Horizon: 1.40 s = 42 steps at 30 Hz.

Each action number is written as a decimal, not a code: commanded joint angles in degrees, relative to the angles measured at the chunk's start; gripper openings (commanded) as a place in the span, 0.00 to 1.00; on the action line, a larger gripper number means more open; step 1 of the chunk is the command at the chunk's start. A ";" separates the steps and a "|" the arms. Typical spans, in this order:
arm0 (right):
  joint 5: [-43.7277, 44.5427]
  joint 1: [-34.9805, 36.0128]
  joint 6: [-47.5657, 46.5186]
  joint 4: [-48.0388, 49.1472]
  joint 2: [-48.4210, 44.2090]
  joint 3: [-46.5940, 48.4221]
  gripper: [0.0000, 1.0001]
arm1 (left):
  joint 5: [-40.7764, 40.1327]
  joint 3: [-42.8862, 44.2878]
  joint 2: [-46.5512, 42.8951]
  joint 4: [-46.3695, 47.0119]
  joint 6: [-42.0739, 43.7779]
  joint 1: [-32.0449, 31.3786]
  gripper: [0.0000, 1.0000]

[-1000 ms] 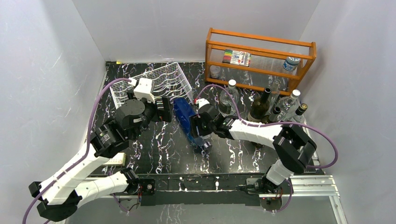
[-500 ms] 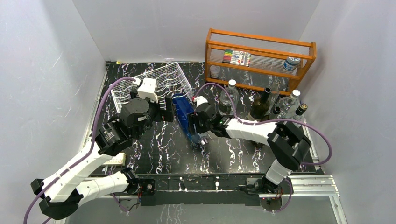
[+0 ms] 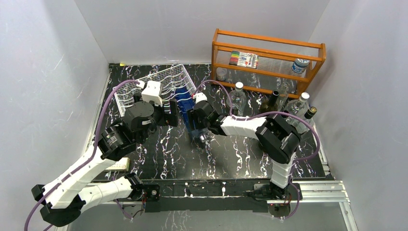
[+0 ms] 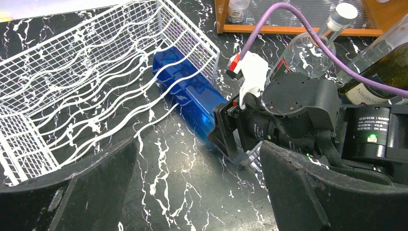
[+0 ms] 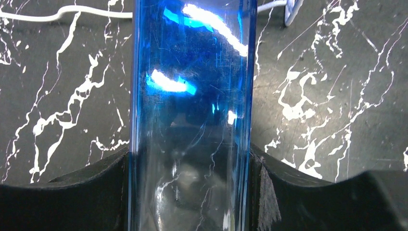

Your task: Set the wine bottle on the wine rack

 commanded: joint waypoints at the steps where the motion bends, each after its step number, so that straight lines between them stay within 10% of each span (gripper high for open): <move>1: 4.00 -1.33 -2.49 15.10 -1.24 6.74 0.00 | -1.53 2.60 -0.84 -0.93 0.69 0.03 0.98; 26: -0.03 -4.30 -6.19 11.78 11.70 21.73 0.00 | 0.01 4.99 0.62 -0.58 1.42 0.05 0.98; 35: 3.86 -4.30 -4.15 9.65 13.84 23.19 0.18 | 0.31 5.09 0.68 -0.93 1.46 0.09 0.98; 42: 0.44 -4.40 -5.03 9.98 13.78 22.15 0.50 | 0.27 5.41 0.89 -0.93 1.75 0.07 0.98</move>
